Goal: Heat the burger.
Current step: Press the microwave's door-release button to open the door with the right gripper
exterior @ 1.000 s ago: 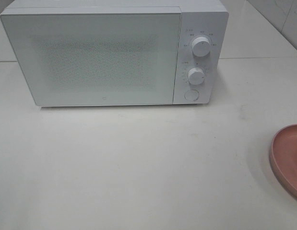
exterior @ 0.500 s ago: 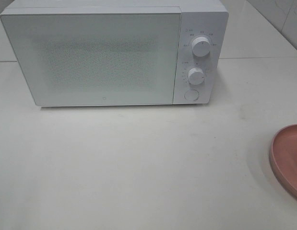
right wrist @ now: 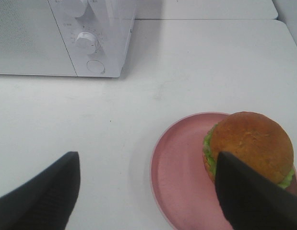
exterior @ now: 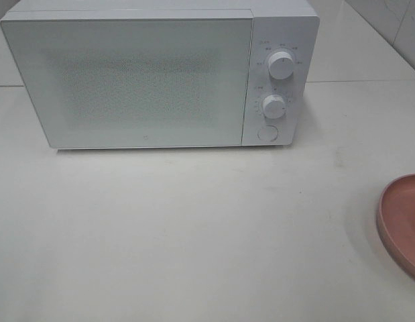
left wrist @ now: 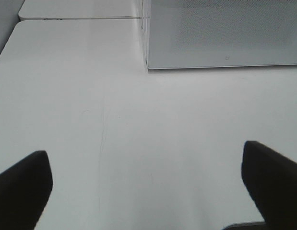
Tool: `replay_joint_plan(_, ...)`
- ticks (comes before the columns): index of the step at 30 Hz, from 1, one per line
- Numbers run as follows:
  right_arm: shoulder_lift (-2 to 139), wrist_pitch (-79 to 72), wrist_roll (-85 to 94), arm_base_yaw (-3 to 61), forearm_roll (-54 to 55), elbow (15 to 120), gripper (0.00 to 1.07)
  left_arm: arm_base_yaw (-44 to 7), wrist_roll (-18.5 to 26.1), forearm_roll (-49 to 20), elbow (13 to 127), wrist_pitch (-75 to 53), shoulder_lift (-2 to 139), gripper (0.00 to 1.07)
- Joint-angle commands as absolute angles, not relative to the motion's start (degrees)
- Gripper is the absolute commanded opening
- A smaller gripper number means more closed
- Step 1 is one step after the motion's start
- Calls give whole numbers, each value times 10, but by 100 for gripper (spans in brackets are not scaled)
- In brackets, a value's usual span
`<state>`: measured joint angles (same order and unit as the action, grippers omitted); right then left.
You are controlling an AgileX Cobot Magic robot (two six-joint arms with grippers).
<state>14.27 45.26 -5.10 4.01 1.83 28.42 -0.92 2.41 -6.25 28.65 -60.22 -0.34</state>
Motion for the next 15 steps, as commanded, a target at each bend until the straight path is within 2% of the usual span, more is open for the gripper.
replay_joint_plan(1, 157, 418, -51, 37, 19, 274, 75, -7, 25, -61, 285, -594, -17, 101)
replay_joint_plan(15, 278, 243, -51, 37, 19, 214, 75, -7, 25, -61, 285, -594, -17, 101)
